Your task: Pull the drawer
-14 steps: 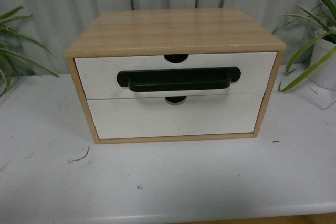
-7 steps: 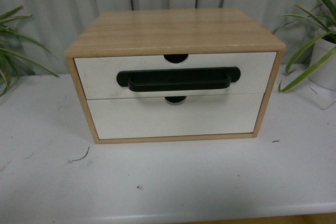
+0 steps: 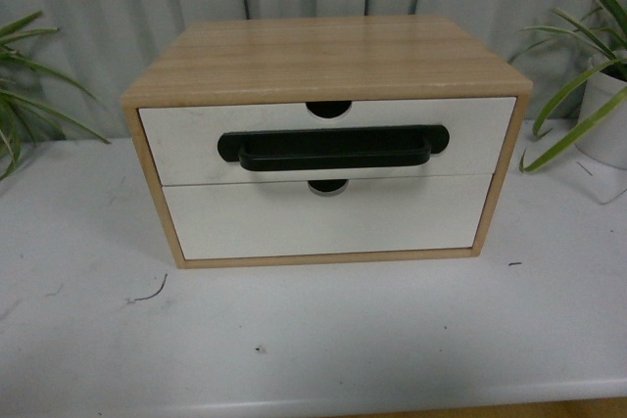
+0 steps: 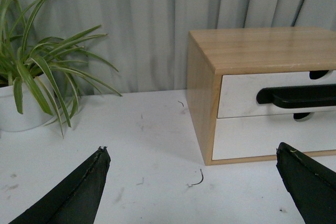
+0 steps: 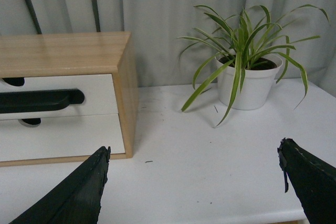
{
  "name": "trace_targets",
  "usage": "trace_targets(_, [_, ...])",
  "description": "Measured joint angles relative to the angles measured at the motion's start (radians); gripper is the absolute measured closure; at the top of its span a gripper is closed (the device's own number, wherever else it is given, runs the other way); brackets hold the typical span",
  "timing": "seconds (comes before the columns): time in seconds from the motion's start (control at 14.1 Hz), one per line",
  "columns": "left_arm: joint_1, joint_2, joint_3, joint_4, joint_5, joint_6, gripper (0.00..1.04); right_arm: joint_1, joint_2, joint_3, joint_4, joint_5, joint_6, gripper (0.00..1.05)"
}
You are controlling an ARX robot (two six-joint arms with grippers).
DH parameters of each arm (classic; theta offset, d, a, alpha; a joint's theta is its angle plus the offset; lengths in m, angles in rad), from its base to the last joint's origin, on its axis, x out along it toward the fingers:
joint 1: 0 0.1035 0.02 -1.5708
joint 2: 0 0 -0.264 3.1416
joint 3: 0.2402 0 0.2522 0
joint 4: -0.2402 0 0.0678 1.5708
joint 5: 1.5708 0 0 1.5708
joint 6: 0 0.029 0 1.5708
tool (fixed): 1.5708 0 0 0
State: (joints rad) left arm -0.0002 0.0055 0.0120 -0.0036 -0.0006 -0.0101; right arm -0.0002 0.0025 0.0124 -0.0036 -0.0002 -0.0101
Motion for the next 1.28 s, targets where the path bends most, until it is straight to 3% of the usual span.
trace_targets(0.92, [0.000,0.000,0.000,0.000,0.000,0.000,0.07,0.000,0.000,0.000,0.000,0.000,0.000,0.06])
trace_targets(0.99, [0.000,0.000,0.000,0.000,0.000,0.000,0.07,0.067,0.046,0.028,-0.089,0.166,0.057,0.06])
trace_targets(1.06, [0.022,0.012,0.010,-0.047,0.066,-0.026,0.07,0.161,0.165,0.063,-0.119,0.380,0.151,0.06])
trace_targets(1.13, [0.036,0.097,0.031,-0.045,0.164,-0.068,0.07,0.146,0.241,0.096,-0.108,0.501,0.206,0.06])
trace_targets(1.2, [-0.027,0.198,0.082,-0.015,0.190,-0.064,0.07,0.048,0.323,0.157,-0.071,0.476,0.204,0.06])
trace_targets(1.28, [-0.099,0.292,0.128,0.036,0.203,-0.021,0.07,-0.008,0.422,0.227,-0.060,0.367,0.161,0.06])
